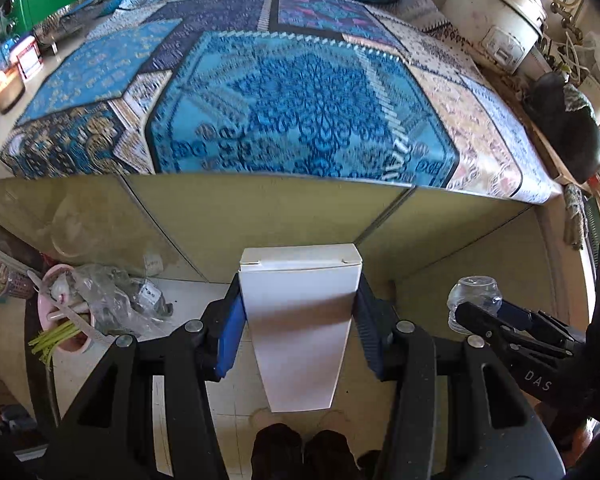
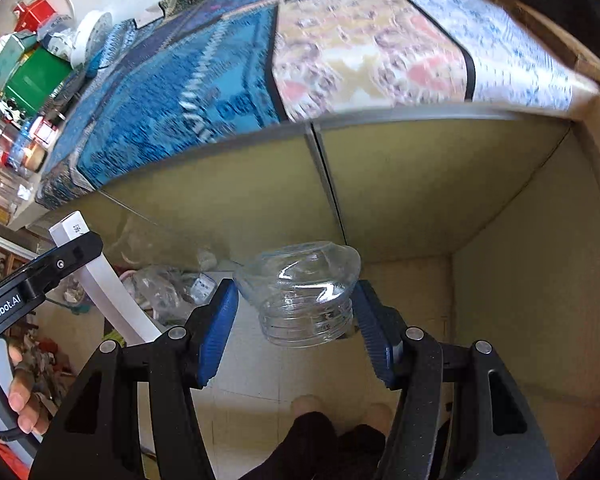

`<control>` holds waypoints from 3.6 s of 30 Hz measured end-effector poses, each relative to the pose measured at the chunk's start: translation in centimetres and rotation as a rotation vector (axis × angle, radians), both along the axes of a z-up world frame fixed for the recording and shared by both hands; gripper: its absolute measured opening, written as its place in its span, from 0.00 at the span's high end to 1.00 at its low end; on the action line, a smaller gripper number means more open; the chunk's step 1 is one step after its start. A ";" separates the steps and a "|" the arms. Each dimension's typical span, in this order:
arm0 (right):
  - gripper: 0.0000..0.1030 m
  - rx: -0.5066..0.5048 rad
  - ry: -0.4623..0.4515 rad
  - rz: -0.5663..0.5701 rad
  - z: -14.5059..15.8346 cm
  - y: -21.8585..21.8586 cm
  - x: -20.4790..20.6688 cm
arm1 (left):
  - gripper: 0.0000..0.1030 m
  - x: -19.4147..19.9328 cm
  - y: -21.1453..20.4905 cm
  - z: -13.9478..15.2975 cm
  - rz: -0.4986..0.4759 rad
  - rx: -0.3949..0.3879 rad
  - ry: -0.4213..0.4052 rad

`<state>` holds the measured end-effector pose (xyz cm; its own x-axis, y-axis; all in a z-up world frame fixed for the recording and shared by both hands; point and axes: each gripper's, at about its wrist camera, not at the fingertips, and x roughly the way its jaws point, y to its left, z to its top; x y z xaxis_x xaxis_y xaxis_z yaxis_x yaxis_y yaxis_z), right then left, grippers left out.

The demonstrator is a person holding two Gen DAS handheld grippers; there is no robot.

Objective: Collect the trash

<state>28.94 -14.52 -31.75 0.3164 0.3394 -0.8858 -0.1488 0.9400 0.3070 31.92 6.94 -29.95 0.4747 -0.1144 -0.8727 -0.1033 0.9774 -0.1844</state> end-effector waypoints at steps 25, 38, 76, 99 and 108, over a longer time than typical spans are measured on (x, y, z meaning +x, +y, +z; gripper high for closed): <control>0.47 -0.006 0.173 0.083 -42.0 -1.0 2.9 | 0.52 8.0 -2.3 -48.4 0.106 -0.098 0.192; 0.47 0.009 0.155 0.086 -42.5 -0.7 2.9 | 0.51 8.2 -4.0 -53.8 0.004 -0.083 0.248; 0.47 0.058 -0.443 0.014 17.9 -9.1 -7.4 | 0.42 -9.7 -9.1 13.1 0.049 0.065 -0.381; 0.00 0.052 -0.860 -0.084 33.5 -9.8 -18.9 | 0.01 -25.1 -11.5 32.6 0.075 0.188 -0.727; 0.00 -0.021 -0.851 -0.096 33.5 -8.7 -21.3 | 0.01 -27.3 -10.0 32.4 0.083 0.148 -0.711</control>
